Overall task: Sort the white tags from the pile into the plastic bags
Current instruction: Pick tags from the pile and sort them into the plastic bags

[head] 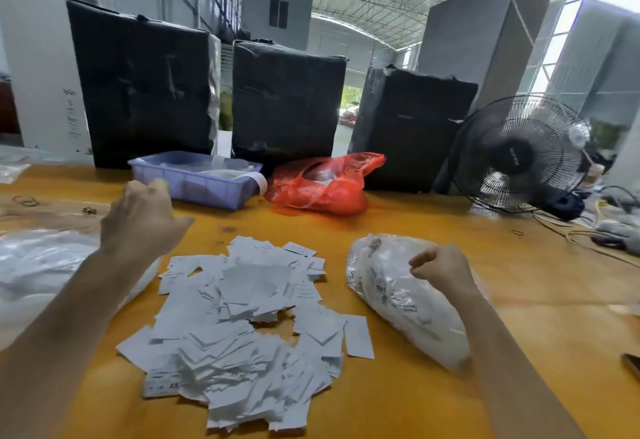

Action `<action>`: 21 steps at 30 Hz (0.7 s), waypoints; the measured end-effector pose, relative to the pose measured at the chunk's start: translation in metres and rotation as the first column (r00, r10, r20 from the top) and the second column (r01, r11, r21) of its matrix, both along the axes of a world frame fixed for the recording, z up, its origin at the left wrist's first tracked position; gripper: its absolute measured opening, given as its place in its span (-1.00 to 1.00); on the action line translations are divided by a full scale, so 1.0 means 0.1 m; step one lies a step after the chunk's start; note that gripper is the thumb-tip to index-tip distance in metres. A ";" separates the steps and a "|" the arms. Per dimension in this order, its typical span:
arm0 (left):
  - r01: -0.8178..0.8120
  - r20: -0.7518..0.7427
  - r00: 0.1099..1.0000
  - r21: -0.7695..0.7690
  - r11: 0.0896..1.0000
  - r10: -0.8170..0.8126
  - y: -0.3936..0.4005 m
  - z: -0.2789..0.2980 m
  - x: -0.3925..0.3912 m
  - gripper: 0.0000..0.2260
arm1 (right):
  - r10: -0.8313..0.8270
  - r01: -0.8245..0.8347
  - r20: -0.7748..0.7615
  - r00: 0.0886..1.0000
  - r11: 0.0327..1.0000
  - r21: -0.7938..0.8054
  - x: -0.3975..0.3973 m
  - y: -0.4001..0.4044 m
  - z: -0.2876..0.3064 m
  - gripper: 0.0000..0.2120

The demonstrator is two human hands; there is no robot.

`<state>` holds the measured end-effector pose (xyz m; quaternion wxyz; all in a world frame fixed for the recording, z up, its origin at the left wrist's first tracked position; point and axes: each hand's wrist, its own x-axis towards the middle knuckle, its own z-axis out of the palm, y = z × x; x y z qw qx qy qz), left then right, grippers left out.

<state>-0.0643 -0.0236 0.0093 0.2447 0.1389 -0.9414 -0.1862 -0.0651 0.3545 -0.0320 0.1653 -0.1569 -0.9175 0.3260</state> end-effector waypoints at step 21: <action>0.542 0.056 0.818 0.260 0.799 -0.572 0.79 -0.36 0.16 -0.64 | -0.015 0.008 0.053 0.998 0.992 0.129 -0.05 0.10 0.02 -0.62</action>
